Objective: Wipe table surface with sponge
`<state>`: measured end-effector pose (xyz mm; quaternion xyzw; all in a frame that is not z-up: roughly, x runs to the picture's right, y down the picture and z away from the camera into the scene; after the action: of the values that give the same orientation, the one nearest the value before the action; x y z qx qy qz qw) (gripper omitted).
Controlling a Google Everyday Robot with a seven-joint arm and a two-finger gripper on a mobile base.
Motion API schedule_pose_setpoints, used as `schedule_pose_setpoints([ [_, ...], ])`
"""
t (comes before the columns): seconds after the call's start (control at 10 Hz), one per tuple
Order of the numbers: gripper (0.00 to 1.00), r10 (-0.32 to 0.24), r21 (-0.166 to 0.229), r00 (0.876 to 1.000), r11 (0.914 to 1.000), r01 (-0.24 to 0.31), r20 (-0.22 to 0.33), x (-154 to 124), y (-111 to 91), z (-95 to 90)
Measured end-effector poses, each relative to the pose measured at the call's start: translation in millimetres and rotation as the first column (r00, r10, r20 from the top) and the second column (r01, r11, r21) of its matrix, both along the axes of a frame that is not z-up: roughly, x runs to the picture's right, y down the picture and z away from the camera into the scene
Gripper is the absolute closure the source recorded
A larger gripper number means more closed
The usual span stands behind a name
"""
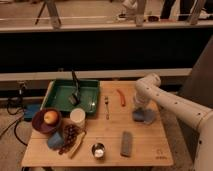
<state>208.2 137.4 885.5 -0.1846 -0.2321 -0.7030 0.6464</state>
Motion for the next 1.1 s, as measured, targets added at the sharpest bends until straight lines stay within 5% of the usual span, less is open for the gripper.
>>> schedule_pose_setpoints([
  [0.5, 1.00, -0.119, 0.035, 0.989, 0.9926, 0.116, 0.083, -40.1, 27.3, -34.5],
  [1.1, 1.00, -0.229, 0.078, 0.962, 0.9725, 0.219, 0.151, -104.0, 32.2, -41.7],
])
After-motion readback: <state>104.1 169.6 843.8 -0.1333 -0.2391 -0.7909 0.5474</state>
